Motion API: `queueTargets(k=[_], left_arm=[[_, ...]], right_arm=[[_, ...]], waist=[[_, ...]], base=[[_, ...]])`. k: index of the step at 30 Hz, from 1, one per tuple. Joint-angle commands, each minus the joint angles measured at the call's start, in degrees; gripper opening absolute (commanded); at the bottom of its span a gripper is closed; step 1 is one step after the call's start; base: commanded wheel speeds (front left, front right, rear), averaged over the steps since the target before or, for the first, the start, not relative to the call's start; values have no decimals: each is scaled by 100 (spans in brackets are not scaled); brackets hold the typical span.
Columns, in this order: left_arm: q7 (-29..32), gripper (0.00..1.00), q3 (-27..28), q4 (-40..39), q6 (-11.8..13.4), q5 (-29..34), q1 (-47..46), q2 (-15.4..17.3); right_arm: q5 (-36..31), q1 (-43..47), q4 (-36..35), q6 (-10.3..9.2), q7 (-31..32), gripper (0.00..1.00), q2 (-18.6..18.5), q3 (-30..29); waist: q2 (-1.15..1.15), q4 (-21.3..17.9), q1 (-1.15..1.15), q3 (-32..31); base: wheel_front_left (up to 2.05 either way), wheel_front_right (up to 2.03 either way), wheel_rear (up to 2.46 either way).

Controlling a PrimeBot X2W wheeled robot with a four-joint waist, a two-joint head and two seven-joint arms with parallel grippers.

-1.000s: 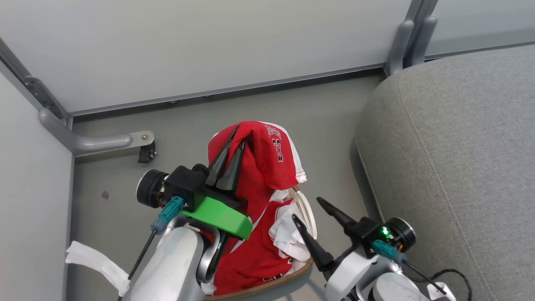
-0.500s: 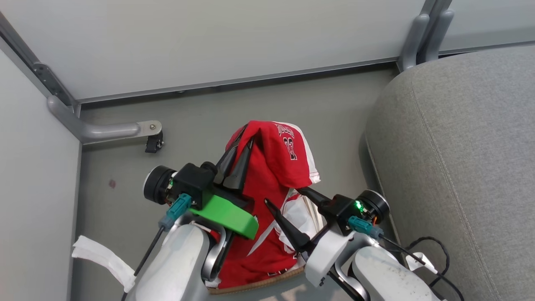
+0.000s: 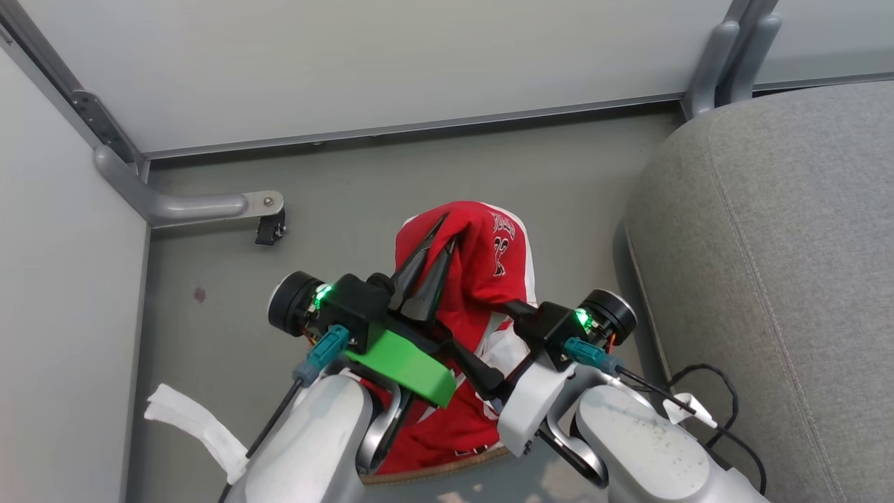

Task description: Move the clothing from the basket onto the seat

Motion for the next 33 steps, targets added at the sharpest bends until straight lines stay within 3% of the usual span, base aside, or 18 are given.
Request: queueTargets(k=[1,5,6,7,8,25,33], left_arm=[[3,0,-41,-23,1,-53,-94,10],[3,0,-173,-34,8,-107,-139,10],[3,0,-225,-39,17,-141,-158,11],[3,0,-247,-48,21,-149,-167,11],[3,0,-272,-58,31,-168,-181,11],[2,0,-66,1,121,-172,-152,10],[-1,0,78,100,100,-113,-17,11]], right_arm=[[-23,-93,89,-6,-27,100,-26,46],[26,-256,398,-6,-27,100,-25,224],[57,-316,527,-6,-27,93,-25,281],[92,-331,588,-6,-27,74,-25,307],[114,-367,620,-6,-27,1,-24,315],[96,-27,1019,-6,-20,0,-28,44],[-33,300,721,-6,-20,0,-28,-318]], waist=[[0,42,0,10],[0,118,0,9],[0,157,0,9],[0,174,0,8],[0,197,0,11],[0,177,0,30],[0,42,0,-20]], base=[[0,0,0],[0,0,0],[0,0,0],[0,0,0],[0,0,0],[0,0,0],[0,0,0]])
